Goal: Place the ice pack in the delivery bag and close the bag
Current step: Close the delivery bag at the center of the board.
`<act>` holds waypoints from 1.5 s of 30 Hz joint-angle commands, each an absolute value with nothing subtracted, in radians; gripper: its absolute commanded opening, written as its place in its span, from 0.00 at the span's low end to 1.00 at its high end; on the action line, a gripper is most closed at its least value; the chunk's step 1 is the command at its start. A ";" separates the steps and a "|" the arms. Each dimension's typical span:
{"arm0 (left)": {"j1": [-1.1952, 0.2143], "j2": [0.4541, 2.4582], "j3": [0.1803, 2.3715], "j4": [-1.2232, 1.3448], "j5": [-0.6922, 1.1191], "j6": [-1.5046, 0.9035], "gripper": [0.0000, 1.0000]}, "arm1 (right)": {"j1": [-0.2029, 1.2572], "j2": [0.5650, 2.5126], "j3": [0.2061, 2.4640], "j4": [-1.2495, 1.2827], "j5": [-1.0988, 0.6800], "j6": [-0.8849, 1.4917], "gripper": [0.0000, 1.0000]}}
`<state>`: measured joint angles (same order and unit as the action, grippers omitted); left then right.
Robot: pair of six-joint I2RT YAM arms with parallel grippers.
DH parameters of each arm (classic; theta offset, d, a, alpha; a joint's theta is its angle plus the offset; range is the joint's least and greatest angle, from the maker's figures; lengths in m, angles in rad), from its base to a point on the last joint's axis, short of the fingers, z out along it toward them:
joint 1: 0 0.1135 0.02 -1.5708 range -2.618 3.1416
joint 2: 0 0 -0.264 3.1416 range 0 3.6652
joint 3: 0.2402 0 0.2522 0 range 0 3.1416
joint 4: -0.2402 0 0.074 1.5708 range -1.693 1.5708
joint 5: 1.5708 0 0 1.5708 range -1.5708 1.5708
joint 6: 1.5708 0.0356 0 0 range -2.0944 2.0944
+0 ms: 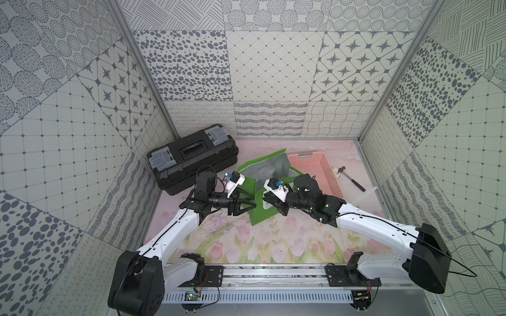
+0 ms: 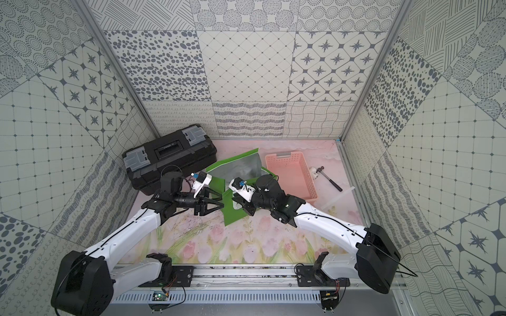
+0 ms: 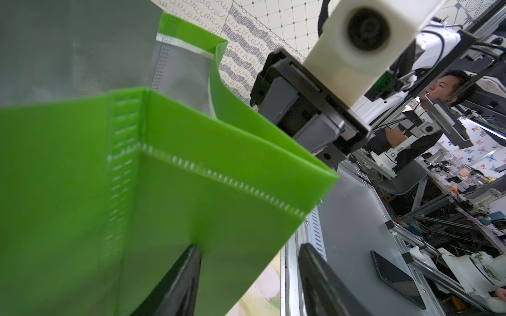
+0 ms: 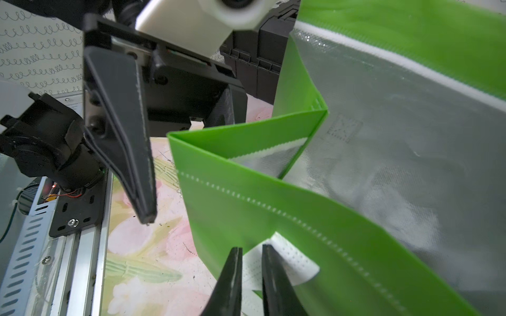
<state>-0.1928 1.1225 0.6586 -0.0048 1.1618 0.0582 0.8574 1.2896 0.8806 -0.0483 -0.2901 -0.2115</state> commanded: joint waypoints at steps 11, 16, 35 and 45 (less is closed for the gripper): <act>0.080 1.035 0.736 -0.038 1.177 0.112 0.72 | 0.845 1.311 0.917 -0.051 -0.318 -0.256 0.19; 0.108 1.203 0.852 -0.003 1.292 0.137 0.76 | 0.844 1.329 0.937 -0.062 -0.323 -0.265 0.20; 0.186 1.369 0.982 -0.071 1.397 0.291 0.81 | 0.838 1.370 0.977 -0.075 -0.315 -0.279 0.20; 0.080 1.464 1.010 -0.150 1.433 0.365 0.83 | 0.838 1.416 1.020 -0.067 -0.338 -0.275 0.20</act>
